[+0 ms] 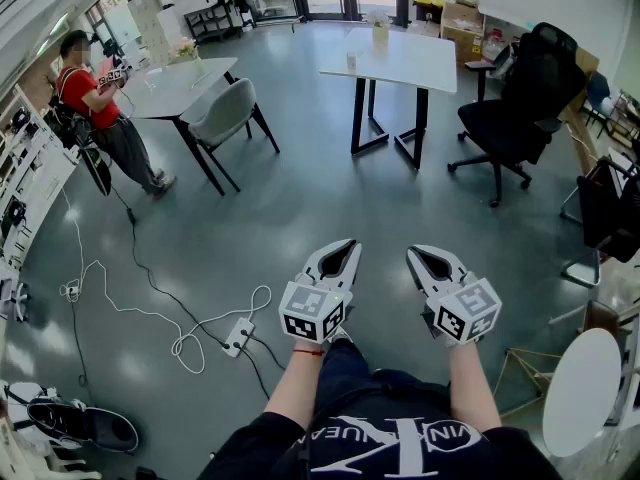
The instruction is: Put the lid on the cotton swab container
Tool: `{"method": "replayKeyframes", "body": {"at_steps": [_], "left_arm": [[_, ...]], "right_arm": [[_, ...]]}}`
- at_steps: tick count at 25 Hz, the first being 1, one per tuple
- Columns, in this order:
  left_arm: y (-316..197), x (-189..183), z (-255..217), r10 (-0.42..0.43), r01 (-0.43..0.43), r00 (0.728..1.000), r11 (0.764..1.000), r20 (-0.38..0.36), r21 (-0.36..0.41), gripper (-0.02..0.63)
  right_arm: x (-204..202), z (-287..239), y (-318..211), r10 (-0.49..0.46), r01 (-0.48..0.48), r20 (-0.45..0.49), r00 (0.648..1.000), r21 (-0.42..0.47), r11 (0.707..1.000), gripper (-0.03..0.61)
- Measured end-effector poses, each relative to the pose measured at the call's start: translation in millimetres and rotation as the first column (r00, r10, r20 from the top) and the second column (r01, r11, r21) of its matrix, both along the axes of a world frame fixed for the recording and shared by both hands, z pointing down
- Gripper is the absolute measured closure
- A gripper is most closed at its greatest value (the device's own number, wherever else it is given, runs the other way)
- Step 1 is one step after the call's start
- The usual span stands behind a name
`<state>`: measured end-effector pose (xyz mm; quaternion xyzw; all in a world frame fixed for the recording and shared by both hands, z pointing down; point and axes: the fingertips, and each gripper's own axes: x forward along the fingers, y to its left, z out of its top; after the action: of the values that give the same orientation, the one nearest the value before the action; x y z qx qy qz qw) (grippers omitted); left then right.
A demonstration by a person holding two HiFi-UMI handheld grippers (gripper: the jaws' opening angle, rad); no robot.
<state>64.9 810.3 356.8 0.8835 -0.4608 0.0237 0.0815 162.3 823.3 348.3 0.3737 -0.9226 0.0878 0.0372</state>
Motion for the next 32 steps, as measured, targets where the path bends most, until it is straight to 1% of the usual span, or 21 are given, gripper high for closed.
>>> {"method": "replayKeyframes", "body": {"at_steps": [5, 8, 10, 14, 17, 22, 28, 32], "left_arm": [[-9.8, -7.6, 2.9, -0.007, 0.007, 1.0, 1.0, -0.006, 0.0, 0.588], [-16.0, -17.6, 11.3, -0.028, 0.027, 0.999, 0.999, -0.023, -0.027, 0.588], [-21.9, -24.3, 19.1, -0.038, 0.037, 0.999, 0.998, -0.02, -0.047, 0.588], [-48.3, -33.5, 35.5, -0.058, 0.055, 0.998, 0.996, -0.031, -0.075, 0.588], [-78.9, -33.7, 40.3, -0.054, 0.052, 0.998, 0.996, -0.033, -0.072, 0.588], [-148.9, -37.4, 44.5, -0.028, 0.026, 0.999, 0.997, -0.031, -0.075, 0.588], [-248.2, -55.1, 34.9, -0.003, 0.0, 0.999, 0.998, -0.035, -0.07, 0.588], [-293.1, -78.4, 33.3, 0.017, -0.019, 0.999, 0.996, -0.027, -0.085, 0.588]], "right_arm": [[-6.2, 8.4, -10.2, 0.013, -0.013, 0.001, 1.0, -0.009, 1.0, 0.575], [-11.1, 18.5, -16.5, 0.018, -0.018, -0.001, 1.0, -0.031, 0.999, 0.575], [-14.9, 25.2, -23.3, 0.018, -0.018, 0.009, 1.0, -0.048, 0.999, 0.575], [-24.7, 36.1, -44.8, 0.002, 0.0, 0.022, 1.0, -0.064, 0.998, 0.575], [-29.2, 41.0, -71.6, 0.003, -0.003, 0.001, 1.0, -0.064, 0.998, 0.575], [-34.9, 46.8, -139.9, 0.027, -0.029, -0.021, 0.999, -0.086, 0.996, 0.575], [-54.3, 40.6, -238.8, 0.035, -0.038, -0.039, 0.999, -0.094, 0.995, 0.575], [-79.9, 36.0, -282.3, 0.049, -0.053, -0.034, 0.998, -0.101, 0.993, 0.575]]}}
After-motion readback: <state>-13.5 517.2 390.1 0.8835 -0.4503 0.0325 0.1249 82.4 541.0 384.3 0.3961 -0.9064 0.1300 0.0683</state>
